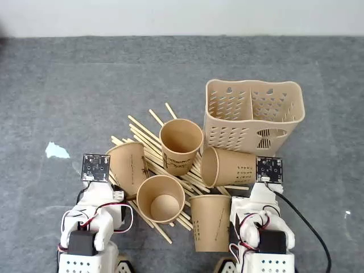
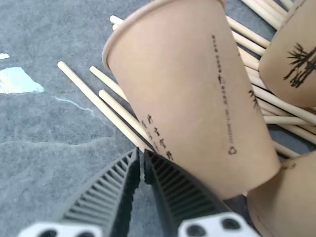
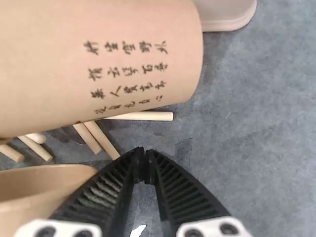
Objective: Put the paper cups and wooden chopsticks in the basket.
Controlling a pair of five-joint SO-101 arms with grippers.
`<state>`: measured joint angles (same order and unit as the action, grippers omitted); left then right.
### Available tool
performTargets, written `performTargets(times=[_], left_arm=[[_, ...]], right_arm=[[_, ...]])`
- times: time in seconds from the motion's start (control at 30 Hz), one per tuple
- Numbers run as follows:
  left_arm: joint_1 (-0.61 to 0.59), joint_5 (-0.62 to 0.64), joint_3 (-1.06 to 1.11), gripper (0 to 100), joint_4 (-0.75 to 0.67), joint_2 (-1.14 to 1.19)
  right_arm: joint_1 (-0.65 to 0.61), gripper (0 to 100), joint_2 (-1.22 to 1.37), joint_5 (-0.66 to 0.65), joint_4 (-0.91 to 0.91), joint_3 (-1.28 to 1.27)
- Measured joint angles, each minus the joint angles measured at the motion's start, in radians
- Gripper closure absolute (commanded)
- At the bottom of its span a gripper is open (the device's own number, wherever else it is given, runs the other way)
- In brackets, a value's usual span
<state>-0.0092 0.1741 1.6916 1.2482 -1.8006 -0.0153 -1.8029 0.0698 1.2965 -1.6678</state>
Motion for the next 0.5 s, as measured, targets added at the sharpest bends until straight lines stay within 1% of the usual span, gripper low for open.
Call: performTargets(times=[0.23, 0.37, 0.5], left_arm=[[0.000, 0.000, 0.000, 99, 0.000, 0.000], [0.000, 0.000, 0.000, 99, 0.000, 0.000], [0.000, 0.000, 0.000, 99, 0.000, 0.000]], right_arm=[[-0.005, 99.0, 0.000, 0.000, 0.000, 0.000], [-0.054, 99.0, 0.000, 0.000, 0.000, 0.000], [-0.135, 99.0, 0.000, 0.000, 0.000, 0.000]])
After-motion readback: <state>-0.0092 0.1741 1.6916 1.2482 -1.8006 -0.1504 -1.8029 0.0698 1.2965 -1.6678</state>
